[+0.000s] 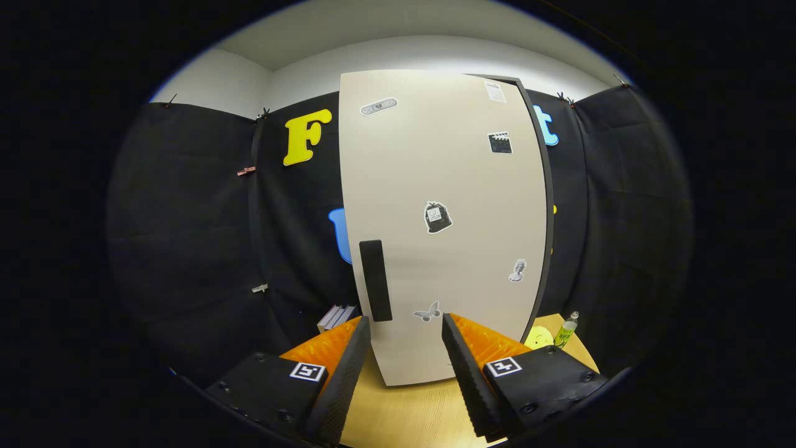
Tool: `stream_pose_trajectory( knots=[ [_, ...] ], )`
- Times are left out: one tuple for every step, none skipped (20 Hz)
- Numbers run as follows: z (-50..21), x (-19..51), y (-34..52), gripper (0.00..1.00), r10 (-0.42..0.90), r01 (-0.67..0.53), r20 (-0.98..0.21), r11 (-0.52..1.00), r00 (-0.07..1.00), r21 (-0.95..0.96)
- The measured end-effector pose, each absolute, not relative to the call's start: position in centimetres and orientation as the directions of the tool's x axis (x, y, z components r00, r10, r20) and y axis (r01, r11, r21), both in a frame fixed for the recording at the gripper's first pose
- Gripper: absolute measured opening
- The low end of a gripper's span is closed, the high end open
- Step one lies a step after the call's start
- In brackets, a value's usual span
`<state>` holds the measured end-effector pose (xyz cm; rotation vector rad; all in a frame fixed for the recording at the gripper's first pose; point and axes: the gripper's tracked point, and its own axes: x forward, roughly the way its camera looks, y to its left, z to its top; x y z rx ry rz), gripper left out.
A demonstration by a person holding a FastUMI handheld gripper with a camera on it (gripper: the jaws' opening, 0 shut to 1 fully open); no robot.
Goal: Open the shoe cabinet door, grab the shoes and put them into the shoe cabinet, then close the shoe cabinet door.
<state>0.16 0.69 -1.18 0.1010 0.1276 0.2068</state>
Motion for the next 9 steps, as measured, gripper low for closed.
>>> stream_pose_trajectory(
  knots=[
    [-1.12, 0.15, 0.63, 0.78, 0.208, -0.195, -0.116, 0.975, 0.971, 0.110],
    [-1.13, 0.18, 0.57, 0.78, 0.206, -0.195, -0.114, 0.975, 0.972, 0.106],
    [-1.10, 0.18, 0.58, 0.78, 0.205, -0.194, -0.113, 0.976, 0.972, 0.101],
    [-1.09, 0.16, 0.49, 0.78, 0.203, -0.193, -0.111, 0.976, 0.973, 0.097],
    [-1.01, 0.11, 0.50, 0.78, 0.203, -0.193, -0.109, 0.977, 0.973, 0.095],
    [-0.91, 0.26, 0.50, 0.78, 0.205, -0.195, -0.105, 0.976, 0.973, 0.095],
    [-0.83, 0.23, 0.60, 0.78, 0.210, -0.201, -0.100, 0.975, 0.973, 0.094],
    [-0.83, 0.23, 0.60, 0.78, 0.210, -0.202, -0.095, 0.975, 0.973, 0.088],
    [-0.82, 0.24, 0.59, 0.78, 0.207, -0.200, -0.092, 0.977, 0.974, 0.079]
  ],
)
